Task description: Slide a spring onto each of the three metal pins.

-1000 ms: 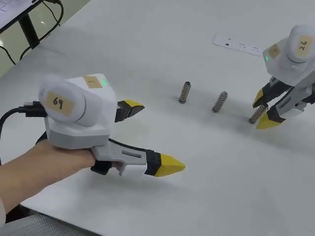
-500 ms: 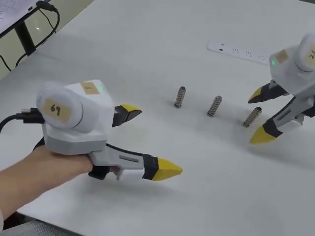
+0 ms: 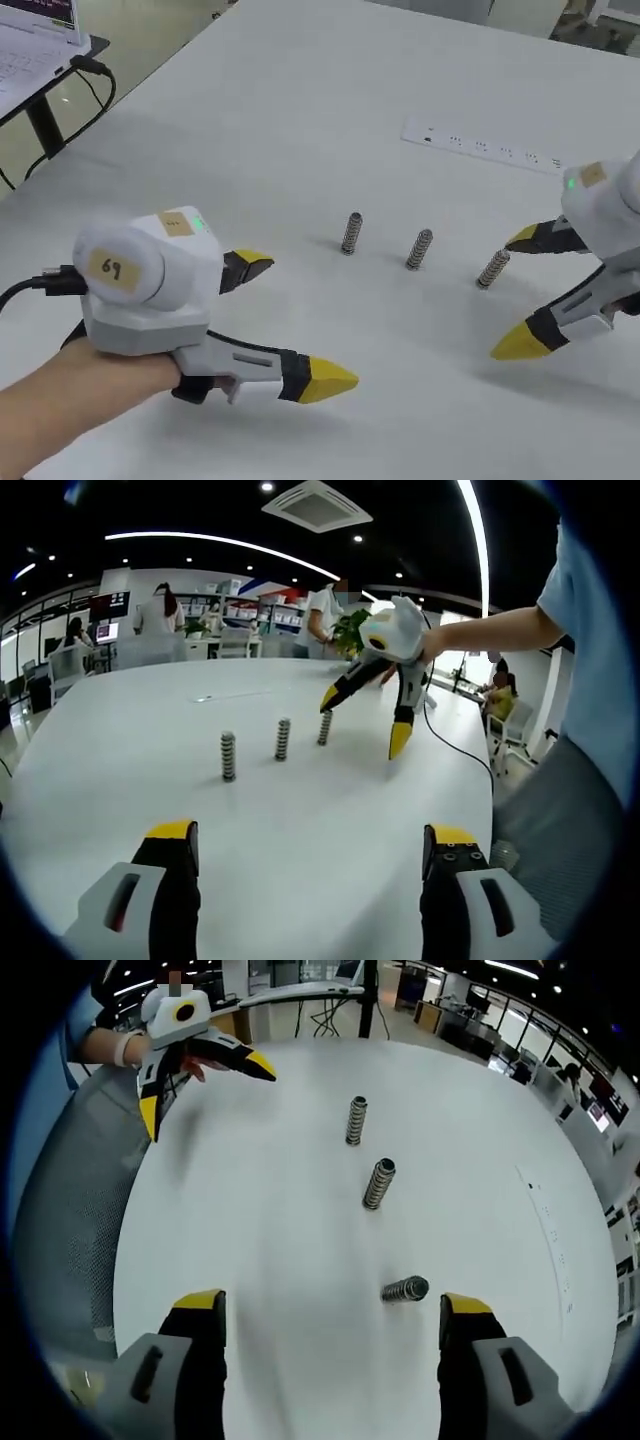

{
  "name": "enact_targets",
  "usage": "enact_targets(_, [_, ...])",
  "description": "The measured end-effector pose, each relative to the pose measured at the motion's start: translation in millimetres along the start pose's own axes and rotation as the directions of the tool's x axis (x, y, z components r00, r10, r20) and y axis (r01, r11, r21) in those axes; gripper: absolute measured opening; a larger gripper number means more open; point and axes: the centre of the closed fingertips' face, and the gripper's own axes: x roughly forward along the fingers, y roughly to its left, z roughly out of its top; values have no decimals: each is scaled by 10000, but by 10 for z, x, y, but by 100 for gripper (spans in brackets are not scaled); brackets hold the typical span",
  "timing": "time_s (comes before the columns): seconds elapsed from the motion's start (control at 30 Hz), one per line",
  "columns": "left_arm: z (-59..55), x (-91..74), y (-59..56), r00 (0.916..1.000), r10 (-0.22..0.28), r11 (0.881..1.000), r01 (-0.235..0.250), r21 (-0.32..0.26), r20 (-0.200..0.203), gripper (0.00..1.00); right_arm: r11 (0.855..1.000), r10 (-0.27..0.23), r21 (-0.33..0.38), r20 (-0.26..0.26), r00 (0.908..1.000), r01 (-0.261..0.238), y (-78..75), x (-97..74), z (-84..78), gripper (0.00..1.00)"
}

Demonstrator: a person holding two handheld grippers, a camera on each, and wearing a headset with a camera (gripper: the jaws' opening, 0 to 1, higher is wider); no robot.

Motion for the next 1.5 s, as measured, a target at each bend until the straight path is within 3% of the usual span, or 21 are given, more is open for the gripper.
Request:
enact_targets(0.07, [-13,-3,-5,10000,-3,10000,4,22,-29,91,9989,-104,464,441,9990,83,62,-29,31,87])
enact_targets(0.4, [-1,-29,-42,10000,26,10000,-26,39,-44,98,9865,-948,1464,1413,9854,739,384,-225,41,94])
enact_targets(0.5, [10,-57,-42,9998,30,9997,-25,223,-196,98,9669,-1717,2233,2097,9626,1238,417,-329,52,97])
enact_targets(0.57, [51,-81,-31,9999,89,9997,-87,230,-110,98,9535,-2157,2574,2190,9516,1569,425,-392,23,99])
enact_targets(0.6, [68,-90,-28,9999,110,9997,-108,228,-78,98,9433,-2509,2779,2393,9380,1814,439,-449,30,99])
enact_targets(0.63, [95,-111,-31,9999,161,9996,-159,239,-50,98,9380,-2639,2906,2454,9328,1889,468,-483,16,99])
enact_targets(0.73, [122,-174,-40,9996,299,9992,-300,268,14,98,8980,-3366,3808,2721,9015,2204,561,-615,-64,99])
enact_targets(0.8, [111,-215,-50,9994,355,9992,-356,207,24,98,8765,-3733,4168,2723,8868,2409,626,-671,-126,99])
enact_targets(0.87, [86,-247,-66,9992,391,9989,-390,241,-49,98,8631,-3827,4490,2825,8796,2313,725,-692,-153,99])
enact_targets(1.0, [53,-290,-92,9989,437,9987,-432,273,-162,98,8529,-3950,4639,2732,8771,2396,863,-658,-225,99])
enact_targets(1.07, [69,-297,-93,9988,463,9985,-459,292,-141,98,8423,-4158,4743,2692,8687,2562,922,-648,-246,99])
enact_targets(1.1, [81,-297,-90,9988,481,9983,-478,326,-97,98,8272,-4378,4978,2799,8544,2608,939,-661,-237,99])
enact_targets(1.13, [82,-295,-79,9985,528,9980,-524,360,-105,98,8218,-4477,5060,2891,8462,2619,944,-668,-225,99])
enact_targets(1.2, [88,-303,-79,9983,569,9978,-565,356,-89,98,8109,-4670,5124,2755,8402,2827,1004,-661,-265,99])
enact_targets(1.3, [109,-333,-73,9976,695,9969,-696,370,24,98,7847,-5058,5456,2895,8126,2941,1082,-681,-266,100])
enact_targets(1.33, [106,-335,-63,9971,757,9965,-759,360,49,98,7569,-5461,5691,2810,7892,3212,1073,-691,-288,100])
enact_targets(1.37, [85,-339,-48,9961,877,9958,-877,267,-2,98,7596,-5454,5654,2847,7883,3213,1133,-666,-282,100])
enact_targets(1.4, [73,-346,-54,9960,889,9957,-888,261,-17,98,7420,-5726,5796,2864,7682,3370,1123,-680,-281,100])
enact_targets(1.43, [59,-354,-61,9958,914,9954,-914,288,-4,98,7128,-6036,6162,2958,7404,3349,1129,-687,-277,100])
enact_targets(1.47, [51,-357,-63,9957,926,9952,-925,308,-27,98,6934,-6134,6470,2992,7309,3172,1150,-672,-274,99])
enact_targets(1.5, [54,-361,-62,9955,946,9951,-943,309,-59,97,7025,-5877,6523,3059,7491,2848,1201,-637,-274,99])
